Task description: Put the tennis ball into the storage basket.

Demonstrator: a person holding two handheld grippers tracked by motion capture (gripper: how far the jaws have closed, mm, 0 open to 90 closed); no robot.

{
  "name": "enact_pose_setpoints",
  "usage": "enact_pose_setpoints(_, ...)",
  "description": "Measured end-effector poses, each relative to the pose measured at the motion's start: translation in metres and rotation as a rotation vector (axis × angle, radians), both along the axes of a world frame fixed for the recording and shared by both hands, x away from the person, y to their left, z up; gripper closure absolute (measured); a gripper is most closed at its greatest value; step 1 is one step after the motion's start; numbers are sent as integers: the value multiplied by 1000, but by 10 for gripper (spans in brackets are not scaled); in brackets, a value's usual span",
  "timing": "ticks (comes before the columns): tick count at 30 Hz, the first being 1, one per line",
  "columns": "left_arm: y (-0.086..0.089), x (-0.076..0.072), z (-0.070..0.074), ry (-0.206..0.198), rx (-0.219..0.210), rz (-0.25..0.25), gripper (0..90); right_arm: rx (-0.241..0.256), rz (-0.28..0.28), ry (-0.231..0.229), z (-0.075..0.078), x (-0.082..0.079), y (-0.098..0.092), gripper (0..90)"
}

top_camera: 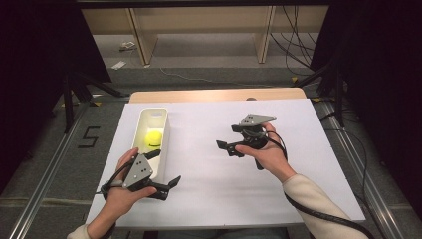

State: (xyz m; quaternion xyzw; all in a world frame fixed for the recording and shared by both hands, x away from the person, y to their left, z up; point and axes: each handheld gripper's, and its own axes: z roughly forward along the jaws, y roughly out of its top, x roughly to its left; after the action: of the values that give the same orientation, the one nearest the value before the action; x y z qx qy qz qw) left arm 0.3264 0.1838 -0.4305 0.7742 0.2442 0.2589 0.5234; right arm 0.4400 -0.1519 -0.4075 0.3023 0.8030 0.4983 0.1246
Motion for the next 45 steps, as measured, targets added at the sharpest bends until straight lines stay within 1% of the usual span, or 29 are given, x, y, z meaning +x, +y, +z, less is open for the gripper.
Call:
enact_pose_setpoints(21, 0, 0, 0, -4, 1, 3, 0, 1, -54, 4, -3, -19, -41, 164)
enact_pose_setpoints(25, 0, 0, 0, -3, 0, 4, 0, 6, -70, 2, -4, -23, -50, 164)
enact_pose_setpoints(26, 0, 0, 0, -3, 0, 5, 0, 4, -73, 7, -4, -24, -51, 164)
enact_pose_setpoints(45, 1, 0, 0, -1, -2, 7, 0, 9, -149, -4, -8, -47, -93, 163)
